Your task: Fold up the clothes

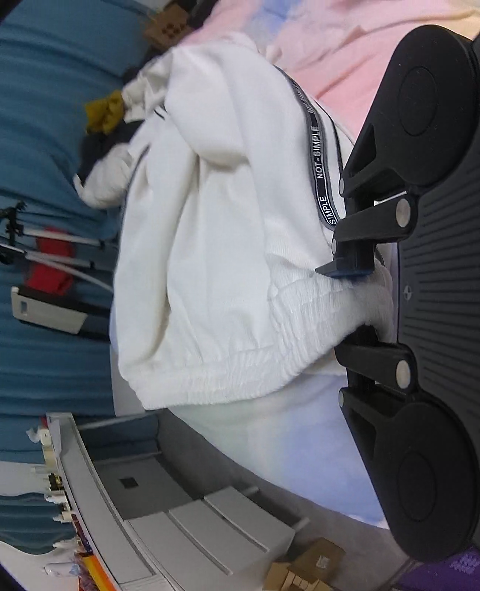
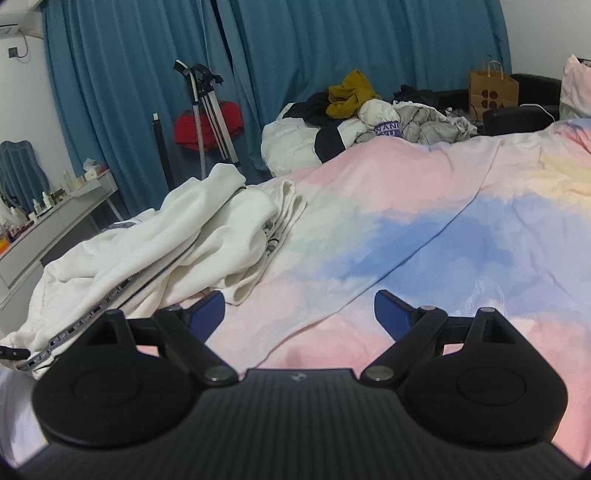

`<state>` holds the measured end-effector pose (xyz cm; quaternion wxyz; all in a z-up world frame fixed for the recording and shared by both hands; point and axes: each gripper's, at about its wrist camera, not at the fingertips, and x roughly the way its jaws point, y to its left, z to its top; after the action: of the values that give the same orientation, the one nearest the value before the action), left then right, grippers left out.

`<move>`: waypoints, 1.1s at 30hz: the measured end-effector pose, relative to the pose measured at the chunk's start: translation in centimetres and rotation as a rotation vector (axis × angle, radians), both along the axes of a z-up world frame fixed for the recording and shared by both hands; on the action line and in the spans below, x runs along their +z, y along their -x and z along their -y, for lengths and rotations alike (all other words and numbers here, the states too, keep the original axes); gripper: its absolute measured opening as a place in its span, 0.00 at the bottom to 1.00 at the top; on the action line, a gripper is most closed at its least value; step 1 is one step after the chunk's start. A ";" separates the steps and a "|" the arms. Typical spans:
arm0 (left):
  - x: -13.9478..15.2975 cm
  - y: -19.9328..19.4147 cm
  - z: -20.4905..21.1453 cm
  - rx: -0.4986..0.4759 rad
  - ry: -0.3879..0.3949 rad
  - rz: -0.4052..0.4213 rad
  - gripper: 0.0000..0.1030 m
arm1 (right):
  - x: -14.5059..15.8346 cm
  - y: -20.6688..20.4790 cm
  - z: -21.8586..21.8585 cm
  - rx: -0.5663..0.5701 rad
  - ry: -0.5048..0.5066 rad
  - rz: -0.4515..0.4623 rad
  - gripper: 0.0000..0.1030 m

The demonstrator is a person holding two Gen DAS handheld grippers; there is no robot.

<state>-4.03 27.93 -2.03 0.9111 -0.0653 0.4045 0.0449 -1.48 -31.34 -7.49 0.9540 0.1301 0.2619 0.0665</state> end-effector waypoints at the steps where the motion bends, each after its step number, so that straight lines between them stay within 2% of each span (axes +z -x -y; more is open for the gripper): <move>1: 0.2 0.4 -0.1 -0.004 0.008 0.004 0.25 | 0.1 0.0 0.0 0.000 -0.004 0.003 0.87; 2: 0.5 0.9 -0.4 -0.007 0.016 0.012 0.26 | 0.2 0.0 0.1 0.000 -0.008 0.006 0.87; 3: 0.9 1.4 -0.7 -0.010 0.024 0.021 0.31 | 0.2 0.1 0.1 -0.001 -0.009 0.008 0.87; 4: 1.2 2.0 -0.9 -0.010 0.028 0.030 0.47 | 0.2 0.3 0.0 -0.003 -0.008 0.010 0.87; 6: 2.5 3.6 -1.0 0.053 -0.015 0.075 0.66 | 0.2 0.5 0.0 -0.007 -0.008 0.012 0.87; 7: 3.3 4.5 -1.1 0.080 -0.029 0.105 0.71 | 0.2 0.6 0.0 -0.011 -0.007 0.012 0.87; 9: 5.2 5.8 -1.1 0.081 0.009 0.171 0.76 | 0.1 0.7 0.1 -0.019 -0.010 0.011 0.87; 12: 7.7 6.0 0.8 0.033 -0.012 0.259 0.79 | 0.1 0.7 0.4 -0.037 -0.025 0.008 0.87; 14: 8.6 4.3 3.1 -0.026 -0.042 0.291 0.79 | 0.3 0.8 0.6 -0.046 -0.041 0.011 0.87; 20: 7.2 -5.7 13.5 -0.253 -0.058 0.309 0.80 | 0.2 0.6 0.6 -0.059 -0.033 0.009 0.87; 25: 4.6 -14.9 23.6 -0.362 -0.098 0.318 0.79 | -0.6 -0.3 1.1 -0.074 -0.040 -0.012 0.87; 28: 2.5 -20.8 29.5 -0.379 -0.157 0.281 0.76 | -1.4 -1.1 1.3 -0.080 -0.033 -0.023 0.87; 31: 0.9 -25.6 33.4 -0.358 -0.162 0.258 0.76 | -2.5 -2.0 1.8 -0.077 -0.048 -0.043 0.87; 32: 0.3 -26.8 34.8 -0.357 -0.179 0.261 0.76 | -2.9 -2.3 1.9 -0.078 -0.051 -0.048 0.87; 33: -0.3 -27.9 36.1 -0.357 -0.236 0.261 0.75 | -3.3 -2.7 2.1 -0.080 -0.054 -0.054 0.87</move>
<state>23.85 -8.13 -2.38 0.9504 0.1089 0.2804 -0.0787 1.23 -33.40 -10.79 0.9446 0.1677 0.2802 0.0320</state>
